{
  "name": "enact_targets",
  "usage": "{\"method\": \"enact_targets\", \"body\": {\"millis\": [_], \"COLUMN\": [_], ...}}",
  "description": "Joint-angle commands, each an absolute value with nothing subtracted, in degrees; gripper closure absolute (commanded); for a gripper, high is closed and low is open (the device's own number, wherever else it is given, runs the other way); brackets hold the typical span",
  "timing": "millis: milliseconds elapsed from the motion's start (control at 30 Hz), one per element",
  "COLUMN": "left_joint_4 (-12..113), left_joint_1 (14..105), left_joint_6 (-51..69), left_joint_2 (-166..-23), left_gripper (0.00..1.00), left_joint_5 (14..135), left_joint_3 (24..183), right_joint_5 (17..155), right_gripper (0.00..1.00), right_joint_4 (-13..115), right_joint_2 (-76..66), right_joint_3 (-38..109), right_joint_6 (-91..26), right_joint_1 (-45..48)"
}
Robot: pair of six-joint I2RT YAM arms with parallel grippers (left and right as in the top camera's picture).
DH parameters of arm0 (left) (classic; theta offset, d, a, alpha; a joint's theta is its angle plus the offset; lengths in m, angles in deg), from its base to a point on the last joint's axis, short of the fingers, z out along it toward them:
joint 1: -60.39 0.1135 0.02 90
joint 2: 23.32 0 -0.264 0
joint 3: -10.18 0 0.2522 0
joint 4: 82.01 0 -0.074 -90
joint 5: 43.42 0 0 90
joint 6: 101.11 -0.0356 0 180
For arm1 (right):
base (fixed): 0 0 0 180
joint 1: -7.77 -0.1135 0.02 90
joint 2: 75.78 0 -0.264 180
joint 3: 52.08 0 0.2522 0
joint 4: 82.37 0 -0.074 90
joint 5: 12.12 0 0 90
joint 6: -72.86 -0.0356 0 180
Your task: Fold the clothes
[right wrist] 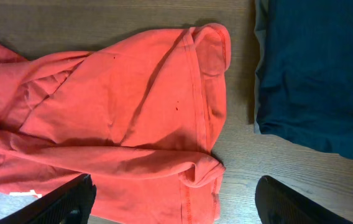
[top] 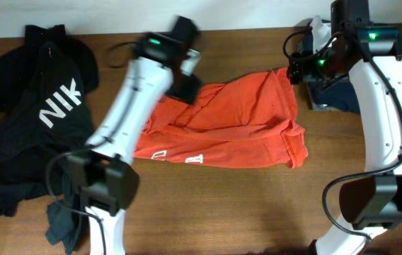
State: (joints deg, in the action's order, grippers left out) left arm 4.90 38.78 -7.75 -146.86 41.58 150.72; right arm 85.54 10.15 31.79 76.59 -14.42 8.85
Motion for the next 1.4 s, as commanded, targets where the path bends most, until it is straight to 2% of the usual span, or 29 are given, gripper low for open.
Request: {"method": "enact_targets", "body": {"millis": [0, 67, 100, 300, 700, 767, 833, 900, 967, 1133, 1200, 1367], "left_joint_4": [6.75, 8.74, 9.09, 9.92, 12.83, 13.36, 13.81, 14.32, 15.32, 15.89, 15.98, 16.02], "left_joint_1": [46.21, 49.80, 50.65, 53.69, 53.69, 53.69, 53.69, 53.64, 53.62, 53.62, 53.64, 54.43], "left_joint_6": [0.01, -0.01, -0.04, -2.51, -4.78, -4.76, -4.76, -4.76, -4.76, -4.76, -5.33, -6.05], "left_joint_2": [-145.79, -146.95, -147.39, -153.86, -161.35, -162.03, -162.80, -163.12, -163.12, -163.12, -163.12, -163.10], "left_gripper": [0.11, 0.11, 0.16, 0.28, 0.29, 0.35, 0.46, 0.69, 0.83, 0.87, 0.98, 0.99], "left_joint_5": [41.15, 41.24, 41.24, 45.50, 48.36, 48.36, 48.36, 48.38, 48.84, 51.55, 51.55, 51.55], "left_joint_3": [150.06, 149.65, 149.62, 149.62, 149.62, 149.62, 149.62, 149.62, 149.62, 149.65, 149.65, 155.74], "right_joint_5": [86.28, 86.28, 86.28, 86.26, 86.26, 86.26, 86.26, 86.26, 86.26, 86.26, 86.26, 86.28], "right_gripper": [0.13, 0.13, 0.13, 0.13, 0.13, 0.13, 0.13, 0.13, 0.13, 0.13, 0.13, 0.13], "right_joint_4": [10.18, 10.33, 10.33, 10.37, 10.33, 10.33, 10.33, 10.33, 10.35, 10.26, 10.13, 10.22], "right_joint_2": [31.64, 31.64, 31.64, 31.64, 31.64, 31.64, 31.64, 31.64, 31.64, 31.64, 31.64, 31.64], "right_joint_3": [76.99, 76.99, 76.99, 76.99, 76.99, 76.99, 76.99, 76.99, 76.99, 76.99, 76.99, 76.99], "right_joint_6": [-14.33, -14.33, -14.33, -14.33, -14.33, -14.33, -14.33, -14.33, -14.31, -14.33, -14.31, -14.31], "right_joint_1": [8.91, 8.91, 8.91, 8.91, 8.91, 8.91, 8.91, 8.91, 8.91, 8.91, 8.91, 8.91]}}
